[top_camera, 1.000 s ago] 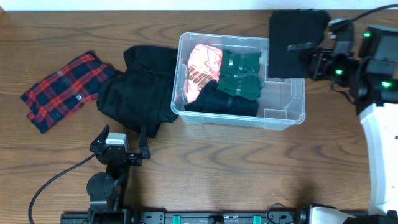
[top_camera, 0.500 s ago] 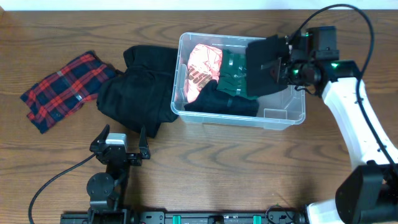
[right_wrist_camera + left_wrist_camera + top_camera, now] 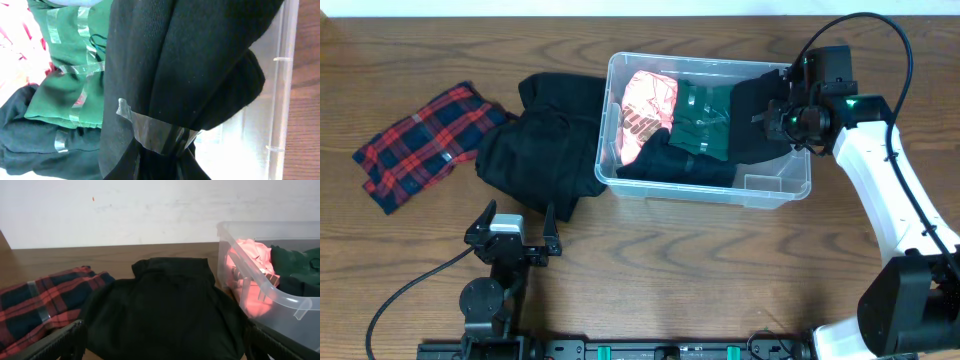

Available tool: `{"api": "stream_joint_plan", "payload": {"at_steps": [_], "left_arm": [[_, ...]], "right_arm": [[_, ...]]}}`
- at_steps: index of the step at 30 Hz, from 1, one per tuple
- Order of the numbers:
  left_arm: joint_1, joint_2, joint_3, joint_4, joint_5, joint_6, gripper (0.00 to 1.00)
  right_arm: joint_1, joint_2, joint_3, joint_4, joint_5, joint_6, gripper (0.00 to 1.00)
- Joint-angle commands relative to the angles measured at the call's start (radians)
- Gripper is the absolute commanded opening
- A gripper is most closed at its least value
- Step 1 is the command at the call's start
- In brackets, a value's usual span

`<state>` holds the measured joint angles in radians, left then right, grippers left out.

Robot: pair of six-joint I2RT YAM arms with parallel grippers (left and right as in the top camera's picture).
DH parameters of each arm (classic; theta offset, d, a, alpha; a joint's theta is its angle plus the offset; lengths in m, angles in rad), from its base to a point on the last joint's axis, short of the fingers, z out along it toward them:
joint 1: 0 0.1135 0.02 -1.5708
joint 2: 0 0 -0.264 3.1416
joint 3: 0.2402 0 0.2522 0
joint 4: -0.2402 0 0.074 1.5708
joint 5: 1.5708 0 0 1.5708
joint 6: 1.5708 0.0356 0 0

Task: Pack container
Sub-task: 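Lower the black garment into the bin's right side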

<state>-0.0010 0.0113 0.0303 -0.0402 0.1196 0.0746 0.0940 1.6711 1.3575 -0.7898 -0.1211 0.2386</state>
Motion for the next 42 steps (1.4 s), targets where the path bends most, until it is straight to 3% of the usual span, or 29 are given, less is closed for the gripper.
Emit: {"api": "stream_joint_plan", "payload": {"at_steps": [1, 42], "left_arm": [[0.003, 0.0, -0.026, -0.018, 0.003, -0.009, 0.98], [0.003, 0.0, -0.026, -0.018, 0.003, -0.009, 0.98]], "right_arm": [[0.011, 0.007, 0.003, 0.012, 0.006, 0.016, 0.01], [0.012, 0.007, -0.051, 0.057, -0.175, -0.046, 0.01]]}}
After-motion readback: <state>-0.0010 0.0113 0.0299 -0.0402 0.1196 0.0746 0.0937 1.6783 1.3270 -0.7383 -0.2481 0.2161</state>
